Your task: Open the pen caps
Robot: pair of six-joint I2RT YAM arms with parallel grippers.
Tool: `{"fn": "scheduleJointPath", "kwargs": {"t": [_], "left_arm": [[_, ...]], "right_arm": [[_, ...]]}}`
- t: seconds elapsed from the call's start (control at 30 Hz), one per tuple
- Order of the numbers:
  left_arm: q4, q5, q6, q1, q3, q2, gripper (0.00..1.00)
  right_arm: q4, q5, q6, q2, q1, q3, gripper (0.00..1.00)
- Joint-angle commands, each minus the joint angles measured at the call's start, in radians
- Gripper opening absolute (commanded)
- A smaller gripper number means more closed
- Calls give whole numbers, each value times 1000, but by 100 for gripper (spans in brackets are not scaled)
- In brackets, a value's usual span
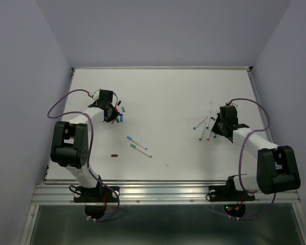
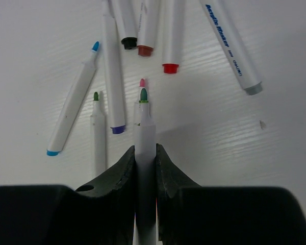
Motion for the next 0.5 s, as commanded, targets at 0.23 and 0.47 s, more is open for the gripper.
{"fn": "scheduleJointPath", "kwargs": {"t": [0.23,0.47], "left_arm": [[-20,-4,37,3,55,48,26],[-18,18,46,3,45,-5,51]], "right_arm": [[-9,52,1,116,-29,64,24],[-44,79,21,76,-29,59,50]]}}
